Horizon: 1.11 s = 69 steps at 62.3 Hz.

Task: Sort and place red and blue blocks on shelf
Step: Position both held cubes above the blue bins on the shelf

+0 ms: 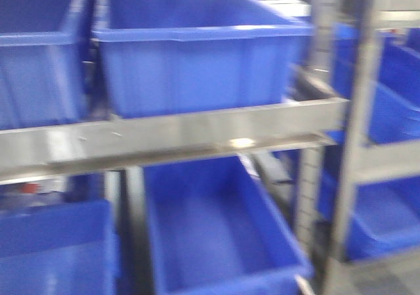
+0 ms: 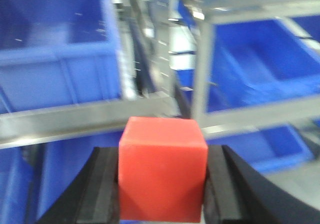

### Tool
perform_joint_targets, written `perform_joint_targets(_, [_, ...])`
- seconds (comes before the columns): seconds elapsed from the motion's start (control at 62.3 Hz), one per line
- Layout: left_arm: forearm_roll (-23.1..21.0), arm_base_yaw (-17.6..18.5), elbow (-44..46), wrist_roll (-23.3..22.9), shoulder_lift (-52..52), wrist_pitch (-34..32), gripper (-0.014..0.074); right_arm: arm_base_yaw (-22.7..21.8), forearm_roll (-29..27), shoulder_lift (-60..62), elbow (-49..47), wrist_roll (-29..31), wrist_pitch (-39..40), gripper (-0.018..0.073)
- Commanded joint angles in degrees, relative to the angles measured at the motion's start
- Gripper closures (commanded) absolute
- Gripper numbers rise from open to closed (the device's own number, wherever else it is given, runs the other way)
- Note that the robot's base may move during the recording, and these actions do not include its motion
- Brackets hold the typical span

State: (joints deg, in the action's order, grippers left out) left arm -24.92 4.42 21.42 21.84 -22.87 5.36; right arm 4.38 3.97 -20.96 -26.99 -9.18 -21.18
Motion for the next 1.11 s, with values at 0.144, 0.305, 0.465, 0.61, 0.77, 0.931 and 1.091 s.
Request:
perform_joint_targets(0.144, [-0.7,-0.1,1.7,-0.1,-0.3,-4.2,0.0473,-0.2,0.9,-0.4,-1.6,0.0,4.7,0.0507])
perform_joint_targets(0.305, [-0.7,-0.1,1.7,-0.1,-0.3,-4.2,0.0473,-0.2,0.9,-0.5,-1.6,0.0,4.7,0.0507])
perform_joint_targets(0.465, [-0.7,-0.1,1.7,-0.1,-0.3,-4.2,0.0473,-0.2,0.9,-0.5,-1.6,0.0,4.7,0.0507])
perform_joint_targets(0.61, [-0.7,-0.1,1.7,-0.1,-0.3,-4.2,0.0473,-0.2,0.9,-0.5,-1.6,0.0,4.7,0.0507])
perform_joint_targets(0.77, [-0.7,-0.1,1.7,-0.1,-0.3,-4.2,0.0473,-0.2,0.9,-0.5,-1.6,0.0,4.7,0.0507])
perform_joint_targets(0.931, [-0.7,-0.1,1.7,-0.1,-0.3,-4.2,0.0473,-0.2,0.9,-0.5,-1.6,0.0,4.7,0.0507])
perform_joint_targets(1.091, [-0.7,-0.1,1.7,-0.1,-0.3,-4.2,0.0473,-0.2,0.9,-0.5,-1.6,0.0,4.7,0.0507])
